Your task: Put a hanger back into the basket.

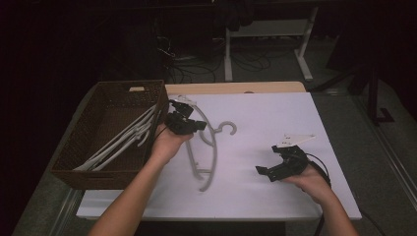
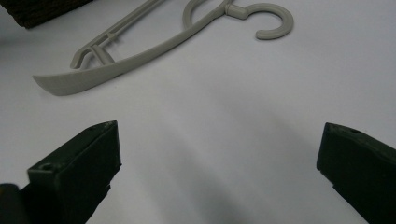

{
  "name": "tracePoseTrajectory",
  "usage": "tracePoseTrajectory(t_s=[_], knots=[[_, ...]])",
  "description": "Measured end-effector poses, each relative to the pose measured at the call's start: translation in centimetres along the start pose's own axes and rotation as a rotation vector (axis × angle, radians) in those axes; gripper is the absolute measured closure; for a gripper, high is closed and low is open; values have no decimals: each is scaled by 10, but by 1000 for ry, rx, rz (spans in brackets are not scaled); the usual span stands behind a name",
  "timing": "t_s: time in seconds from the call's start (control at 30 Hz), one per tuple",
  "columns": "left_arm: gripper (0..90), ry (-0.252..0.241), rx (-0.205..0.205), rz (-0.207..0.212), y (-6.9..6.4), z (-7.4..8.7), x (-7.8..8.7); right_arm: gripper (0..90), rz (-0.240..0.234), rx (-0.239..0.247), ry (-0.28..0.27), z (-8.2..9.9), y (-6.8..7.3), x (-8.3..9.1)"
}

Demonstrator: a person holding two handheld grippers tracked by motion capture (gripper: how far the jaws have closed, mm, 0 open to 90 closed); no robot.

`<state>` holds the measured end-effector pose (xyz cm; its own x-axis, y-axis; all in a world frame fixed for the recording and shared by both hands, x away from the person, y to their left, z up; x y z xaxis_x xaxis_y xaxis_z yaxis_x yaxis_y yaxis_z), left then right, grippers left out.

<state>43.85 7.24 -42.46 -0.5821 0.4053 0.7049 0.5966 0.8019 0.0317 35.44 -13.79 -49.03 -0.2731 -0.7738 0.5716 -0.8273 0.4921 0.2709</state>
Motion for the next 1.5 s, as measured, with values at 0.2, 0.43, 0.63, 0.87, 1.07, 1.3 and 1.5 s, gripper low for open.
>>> tracePoseTrajectory(t_s=[0.2,0.43,0.63,0.87,1.07,1.3,1.5], knots=[[900,34,21,-86,17,9,-41,0,-3,-5,-12,-1,-1,2],[900,55,47,-160,42,15,-78,0,-6,-5,-10,-1,-1,1],[900,73,36,-229,64,13,-103,0,-12,-5,-15,-1,-1,1],[900,98,8,-173,48,17,-115,0,-7,-11,-29,-1,-3,6],[900,117,-11,-145,32,23,-118,0,-9,-8,-27,-2,-2,5],[900,140,-41,-103,14,34,-109,0,-8,-11,-27,-1,-2,5],[900,147,-78,-20,-6,36,-105,0,-9,-10,-23,-2,-2,3]])
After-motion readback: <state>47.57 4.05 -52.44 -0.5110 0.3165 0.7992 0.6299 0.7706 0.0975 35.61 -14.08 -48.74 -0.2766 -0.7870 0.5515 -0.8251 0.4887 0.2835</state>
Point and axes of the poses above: each handheld gripper's, and its own axes: x roughly backward along the jaws, z roughly out of its underside, y roughly to its left, the point moved 10 cm from there along -x, roughly forward along the jaws, and after that the axes turned 14 degrees about -z, right-handed, at the moved point
